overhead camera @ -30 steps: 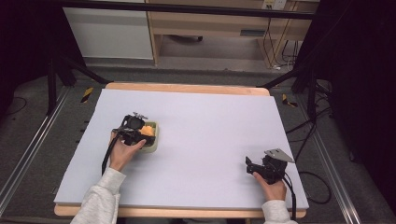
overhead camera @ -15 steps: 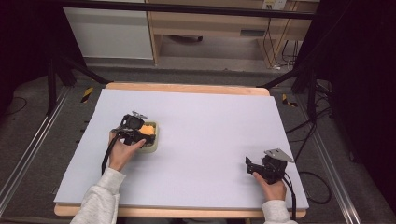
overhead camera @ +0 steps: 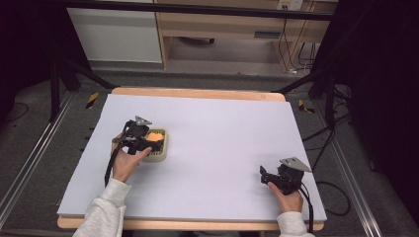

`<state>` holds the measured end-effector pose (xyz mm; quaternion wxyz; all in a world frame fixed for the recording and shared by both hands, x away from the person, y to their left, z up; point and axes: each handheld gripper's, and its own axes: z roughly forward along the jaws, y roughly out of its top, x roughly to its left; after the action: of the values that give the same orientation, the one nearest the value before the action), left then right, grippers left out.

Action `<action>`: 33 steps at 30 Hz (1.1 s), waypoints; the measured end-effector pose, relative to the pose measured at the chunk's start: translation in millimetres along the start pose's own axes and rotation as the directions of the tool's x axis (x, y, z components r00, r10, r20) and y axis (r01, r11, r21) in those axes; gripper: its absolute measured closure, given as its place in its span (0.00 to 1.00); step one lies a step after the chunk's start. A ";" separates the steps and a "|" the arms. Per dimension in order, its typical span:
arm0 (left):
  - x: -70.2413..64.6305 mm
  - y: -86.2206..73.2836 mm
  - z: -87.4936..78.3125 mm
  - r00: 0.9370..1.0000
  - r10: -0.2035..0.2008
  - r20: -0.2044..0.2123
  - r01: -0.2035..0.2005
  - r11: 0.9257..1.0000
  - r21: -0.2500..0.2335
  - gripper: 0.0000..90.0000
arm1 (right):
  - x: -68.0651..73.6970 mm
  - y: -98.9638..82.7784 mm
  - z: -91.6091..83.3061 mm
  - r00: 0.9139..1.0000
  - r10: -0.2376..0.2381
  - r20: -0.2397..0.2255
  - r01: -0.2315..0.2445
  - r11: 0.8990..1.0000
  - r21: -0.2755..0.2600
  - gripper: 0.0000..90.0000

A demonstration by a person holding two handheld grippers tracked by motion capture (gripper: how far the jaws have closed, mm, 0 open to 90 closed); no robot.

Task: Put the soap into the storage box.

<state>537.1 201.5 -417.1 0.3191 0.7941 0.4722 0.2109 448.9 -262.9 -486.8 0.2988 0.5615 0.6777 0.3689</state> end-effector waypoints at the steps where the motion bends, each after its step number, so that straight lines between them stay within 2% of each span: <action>1: -1.3 -1.6 -1.8 1.000 0.004 -0.004 -0.004 1.000 -0.006 0.25 | -0.1 0.0 0.0 1.000 0.001 -0.001 -0.001 1.000 0.001 0.05; 6: -2.6 -9.9 -12.8 1.000 -0.006 -0.008 0.006 0.999 -0.049 0.26 | -0.1 -0.1 -0.3 1.000 0.000 0.002 0.000 1.000 -0.002 0.05; 11: 1.3 -21.4 -22.2 0.999 -0.037 0.001 0.037 0.994 -0.107 0.25 | -0.1 -0.1 -0.4 1.000 0.002 0.002 -0.002 1.000 -0.003 0.05; 15: 4.7 -32.9 -26.5 0.999 -0.053 0.012 0.054 0.990 -0.131 0.26 | -0.4 -0.2 -0.7 1.000 0.006 0.003 -0.006 1.000 -0.005 0.05; 17: 6.3 -38.4 -27.8 0.998 -0.059 0.002 0.059 0.988 -0.142 0.26 | -0.6 -0.3 -0.8 1.000 0.007 0.004 -0.007 1.000 -0.008 0.05; 26: 16.4 -64.8 -37.3 0.997 -0.077 0.004 0.077 0.984 -0.162 0.26 | -0.5 -0.7 -1.9 1.000 0.010 0.005 -0.010 1.000 -0.015 0.05; 31: 22.5 -81.2 -39.3 0.996 -0.085 -0.014 0.083 0.988 -0.128 0.25 | -0.6 -0.9 -2.5 1.000 0.014 0.002 -0.014 1.000 -0.015 0.05; 33: 24.9 -88.7 -39.9 0.995 -0.100 -0.017 0.098 0.988 -0.119 0.25 | -0.8 -1.2 -2.8 1.000 0.017 0.005 -0.017 1.000 -0.019 0.05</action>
<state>468.7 266.9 -450.7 0.3703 0.7470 0.5014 0.2313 446.1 -264.3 -486.3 0.3024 0.5653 0.6688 0.3764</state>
